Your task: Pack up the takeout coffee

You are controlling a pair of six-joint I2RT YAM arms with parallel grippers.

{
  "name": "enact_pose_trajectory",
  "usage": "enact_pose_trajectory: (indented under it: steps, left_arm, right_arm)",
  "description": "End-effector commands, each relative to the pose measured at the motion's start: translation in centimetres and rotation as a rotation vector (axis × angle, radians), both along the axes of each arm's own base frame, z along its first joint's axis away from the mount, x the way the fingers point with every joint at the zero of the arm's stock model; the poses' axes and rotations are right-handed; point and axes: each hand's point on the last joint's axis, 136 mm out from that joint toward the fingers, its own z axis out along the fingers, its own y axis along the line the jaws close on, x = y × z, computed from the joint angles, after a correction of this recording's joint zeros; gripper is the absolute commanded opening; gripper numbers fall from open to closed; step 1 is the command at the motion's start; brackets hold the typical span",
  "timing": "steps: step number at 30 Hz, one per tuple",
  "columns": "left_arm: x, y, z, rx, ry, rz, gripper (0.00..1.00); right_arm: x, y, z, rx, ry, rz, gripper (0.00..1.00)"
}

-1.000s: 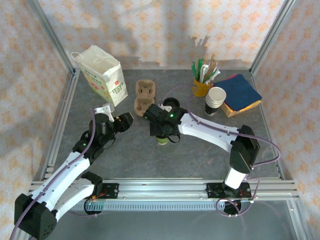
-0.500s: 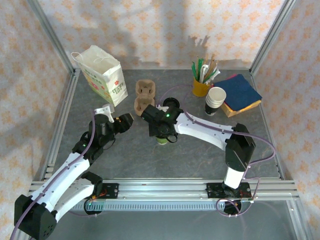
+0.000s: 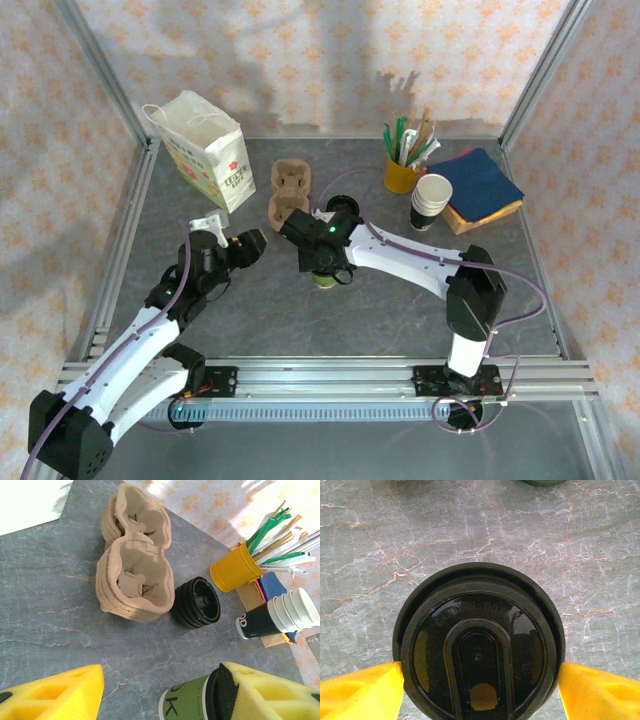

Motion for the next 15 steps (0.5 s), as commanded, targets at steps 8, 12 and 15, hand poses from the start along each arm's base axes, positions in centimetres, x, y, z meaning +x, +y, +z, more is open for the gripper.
enact_pose_trajectory:
  steps: [8, 12, 15]
  left_arm:
    - [-0.5, 0.0, -0.4, 0.000, 0.003, -0.017, 0.63]
    - [-0.6, 0.0, -0.4, -0.005, -0.001, -0.019, 0.63]
    - [-0.5, -0.1, -0.4, -0.010, -0.005, -0.020, 0.63]
  right_arm:
    - [-0.4, -0.2, -1.7, -0.023, 0.028, 0.006, 0.75]
    - [-0.6, -0.5, -2.7, -0.041, 0.059, 0.004, 0.79]
    - [-0.7, -0.6, -3.1, -0.048, 0.074, 0.009, 0.80]
